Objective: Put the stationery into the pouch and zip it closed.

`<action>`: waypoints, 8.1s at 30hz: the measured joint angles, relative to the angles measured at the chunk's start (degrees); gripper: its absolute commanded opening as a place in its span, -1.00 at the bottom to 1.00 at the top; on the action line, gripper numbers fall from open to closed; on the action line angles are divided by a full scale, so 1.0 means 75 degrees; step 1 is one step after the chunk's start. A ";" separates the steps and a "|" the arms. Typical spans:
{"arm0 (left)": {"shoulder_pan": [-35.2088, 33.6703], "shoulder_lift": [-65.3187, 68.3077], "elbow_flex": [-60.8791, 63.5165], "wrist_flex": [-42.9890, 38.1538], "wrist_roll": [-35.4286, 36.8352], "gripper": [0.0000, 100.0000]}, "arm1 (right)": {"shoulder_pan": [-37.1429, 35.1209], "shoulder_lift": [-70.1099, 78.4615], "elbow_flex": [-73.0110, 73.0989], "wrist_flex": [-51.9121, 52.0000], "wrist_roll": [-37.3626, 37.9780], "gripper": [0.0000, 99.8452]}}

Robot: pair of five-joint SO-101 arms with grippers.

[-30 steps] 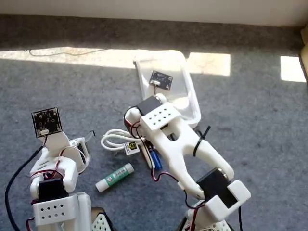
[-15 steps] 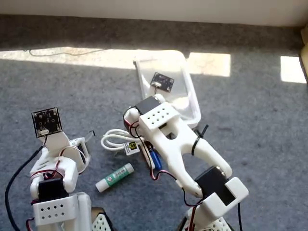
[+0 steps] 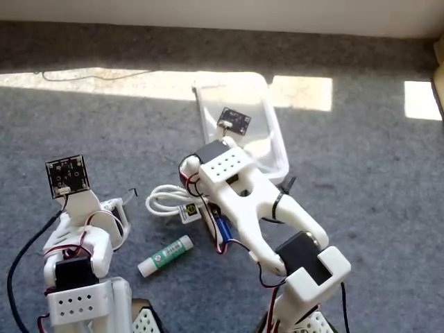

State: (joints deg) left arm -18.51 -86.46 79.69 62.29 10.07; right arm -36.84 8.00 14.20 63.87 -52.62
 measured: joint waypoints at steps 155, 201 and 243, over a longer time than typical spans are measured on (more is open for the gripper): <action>0.0000 0.0000 0.0000 0.0000 0.0000 -0.44 | 0.1196 -0.3200 0.4325 -0.1301 0.8334 -0.99; 0.4396 0.0012 -0.0164 -0.2274 0.0047 -0.33 | 0.0762 -0.7291 0.3974 0.0105 0.8287 -0.99; 0.3938 0.0023 0.0938 -0.3669 -0.0703 -0.58 | 0.0000 -0.7291 0.3505 0.1453 0.8275 -0.99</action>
State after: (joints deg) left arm 11.03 -86.29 86.73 34.77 4.79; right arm -36.84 -46.68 40.48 74.77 9.45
